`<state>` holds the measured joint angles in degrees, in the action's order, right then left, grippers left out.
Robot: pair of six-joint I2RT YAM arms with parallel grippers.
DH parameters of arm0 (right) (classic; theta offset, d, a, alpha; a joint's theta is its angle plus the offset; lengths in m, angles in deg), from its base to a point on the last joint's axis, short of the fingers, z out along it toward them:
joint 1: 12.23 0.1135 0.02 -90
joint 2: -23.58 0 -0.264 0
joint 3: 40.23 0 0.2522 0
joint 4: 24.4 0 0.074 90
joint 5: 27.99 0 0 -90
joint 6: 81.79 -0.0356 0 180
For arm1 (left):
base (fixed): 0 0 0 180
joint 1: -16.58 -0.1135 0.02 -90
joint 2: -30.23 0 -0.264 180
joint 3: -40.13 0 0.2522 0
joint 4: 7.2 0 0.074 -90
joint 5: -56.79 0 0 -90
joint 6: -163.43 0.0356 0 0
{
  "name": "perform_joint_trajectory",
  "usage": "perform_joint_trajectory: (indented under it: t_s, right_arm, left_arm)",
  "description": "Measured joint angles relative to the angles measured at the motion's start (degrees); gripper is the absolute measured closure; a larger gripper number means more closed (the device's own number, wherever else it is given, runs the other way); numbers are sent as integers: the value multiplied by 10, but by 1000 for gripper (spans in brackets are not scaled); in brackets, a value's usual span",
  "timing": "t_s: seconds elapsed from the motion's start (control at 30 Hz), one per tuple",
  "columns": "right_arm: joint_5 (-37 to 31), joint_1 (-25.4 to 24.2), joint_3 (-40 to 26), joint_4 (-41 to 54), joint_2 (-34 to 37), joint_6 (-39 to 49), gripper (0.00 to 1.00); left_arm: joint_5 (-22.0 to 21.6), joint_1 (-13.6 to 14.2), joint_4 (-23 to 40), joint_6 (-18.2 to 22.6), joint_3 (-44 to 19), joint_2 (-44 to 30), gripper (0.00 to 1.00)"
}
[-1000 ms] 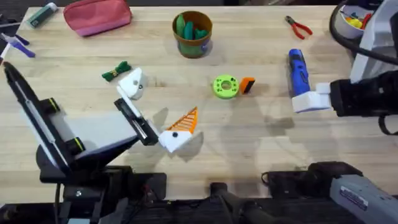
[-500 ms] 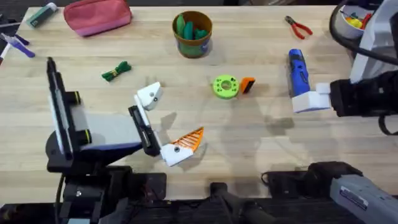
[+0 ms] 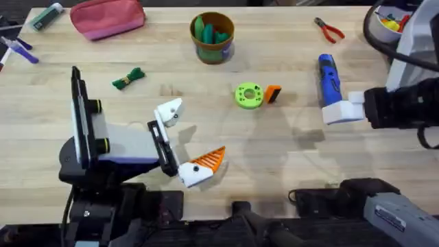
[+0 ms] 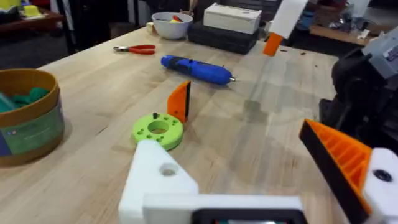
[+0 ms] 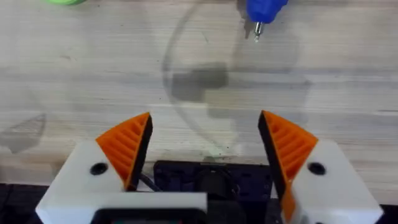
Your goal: Pick up the gripper from the table and insert it into the empty holder that is missing its gripper. Then pick up a screw, insert it into the mounting hole, and use the screwdriver to tighten it. Finally, clean up the table by picking up the vegetable and placing it into the bucket.
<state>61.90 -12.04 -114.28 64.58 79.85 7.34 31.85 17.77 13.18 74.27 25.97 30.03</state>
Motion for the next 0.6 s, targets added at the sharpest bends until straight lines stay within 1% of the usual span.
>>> perform_joint_trajectory:
  t_s: [0.23, 0.6]
  right_arm:
    - [0, 0, 0, 0, 0, 0, 7]
    - [0, 0, 0, 0, 0, 0, 8]
  left_arm:
    - [19, 0, 3, 34, 0, 0, 13]
    - [27, 0, 5, 37, 0, 0, 12]
